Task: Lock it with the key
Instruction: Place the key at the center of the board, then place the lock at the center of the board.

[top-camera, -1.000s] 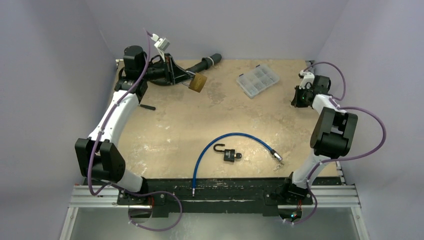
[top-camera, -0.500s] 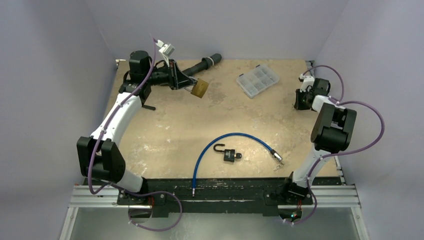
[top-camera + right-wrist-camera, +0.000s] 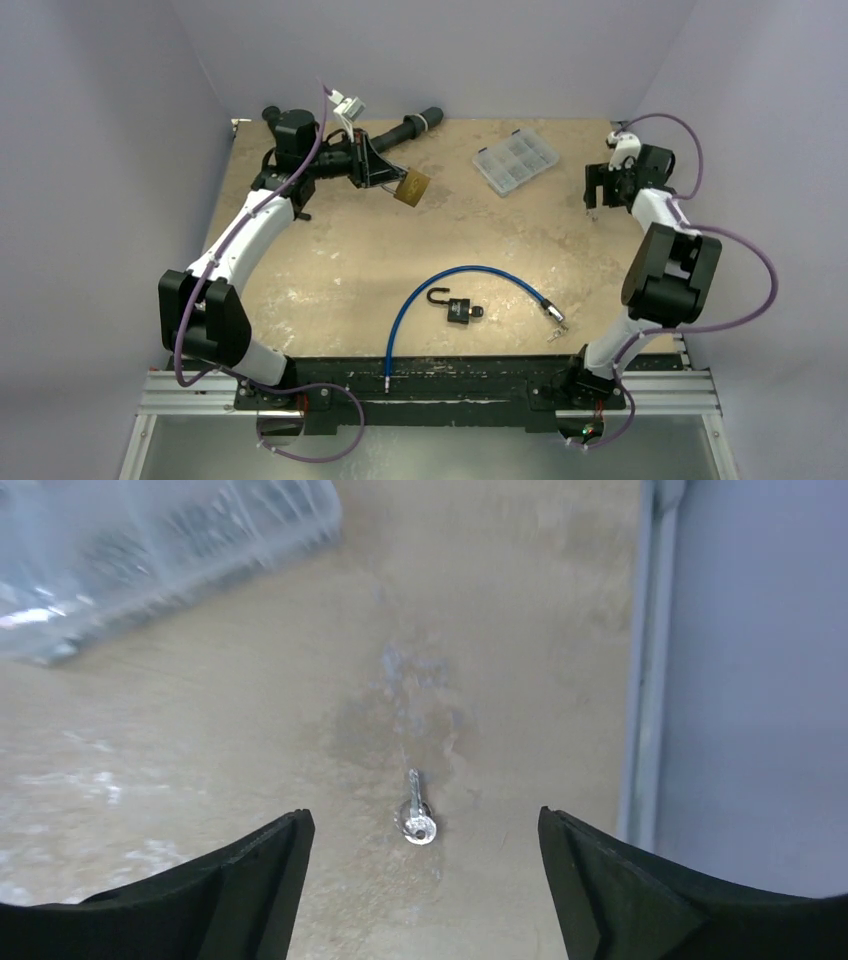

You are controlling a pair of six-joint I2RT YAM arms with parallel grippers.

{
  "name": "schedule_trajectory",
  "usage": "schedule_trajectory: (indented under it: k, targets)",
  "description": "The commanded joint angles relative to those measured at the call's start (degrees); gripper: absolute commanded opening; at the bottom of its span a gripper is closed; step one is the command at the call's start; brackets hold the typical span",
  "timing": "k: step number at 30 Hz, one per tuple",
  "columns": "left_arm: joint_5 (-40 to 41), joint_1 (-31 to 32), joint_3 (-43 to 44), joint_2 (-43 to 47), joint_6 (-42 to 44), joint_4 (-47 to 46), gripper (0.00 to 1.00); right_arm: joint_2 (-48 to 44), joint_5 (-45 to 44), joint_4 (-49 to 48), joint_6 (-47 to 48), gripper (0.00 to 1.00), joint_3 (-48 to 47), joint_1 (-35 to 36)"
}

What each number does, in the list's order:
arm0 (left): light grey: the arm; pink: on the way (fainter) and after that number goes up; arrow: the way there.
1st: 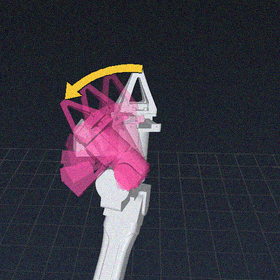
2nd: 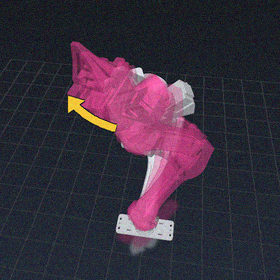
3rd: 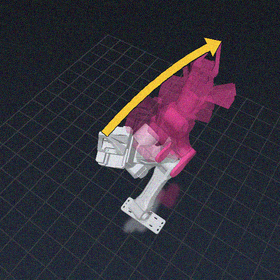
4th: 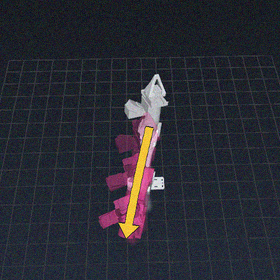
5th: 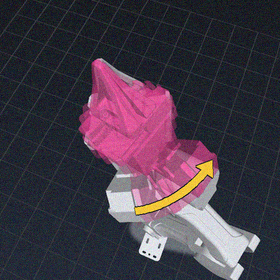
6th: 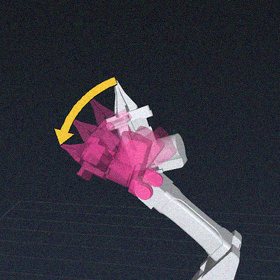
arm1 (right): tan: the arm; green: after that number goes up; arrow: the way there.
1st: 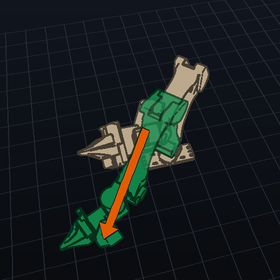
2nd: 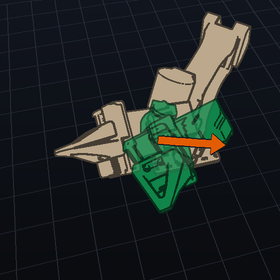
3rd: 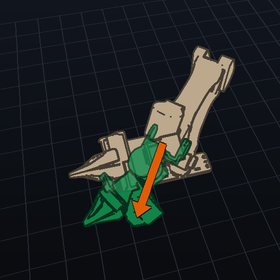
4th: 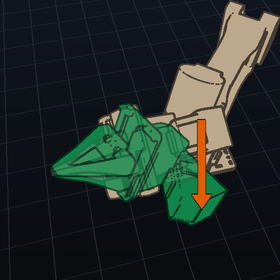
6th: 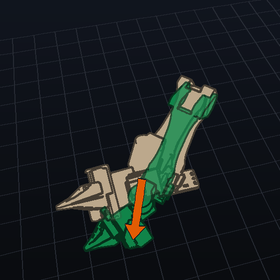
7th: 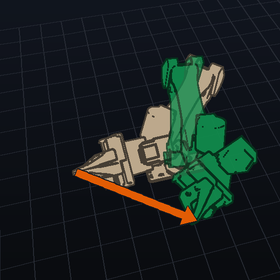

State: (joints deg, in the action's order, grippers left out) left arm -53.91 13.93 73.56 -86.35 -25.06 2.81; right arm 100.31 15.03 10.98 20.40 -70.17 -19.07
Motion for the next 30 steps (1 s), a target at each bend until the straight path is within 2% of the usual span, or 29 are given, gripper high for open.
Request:
schedule_trajectory:
  k: [1,7,13,16,21,30]
  targets:
    - [0.95,1.27,0.51,1.82,-3.81,-3.09,0.0,-11.03,8.52,2.48,1.82,0.93,-2.34,2.9]
    - [2.53,2.31,0.37,1.62,-8.69,-3.62,0.0,-21.3,11.61,3.97,2.9,0.97,0.05,13.91]
    - [3.23,3.73,0.72,1.62,-8.52,-0.88,0.0,-27.29,13.05,4.07,0.66,0.99,0.56,27.15]
    - [4.47,4.69,0.71,1.44,-8.22,0.67,0.0,-27.76,11.47,5.06,0.65,0.99,-0.76,34.02]
    - [7.58,6.4,0.97,1.2,-8.4,2.42,0.0,-26.81,8.15,7.07,0.07,0.99,-3.04,41.67]
    - [12.25,9.44,2.13,0.0,-10.9,3.37,0.0,-25.03,7.41,7.75,-0.46,0.99,-3.71,49.21]
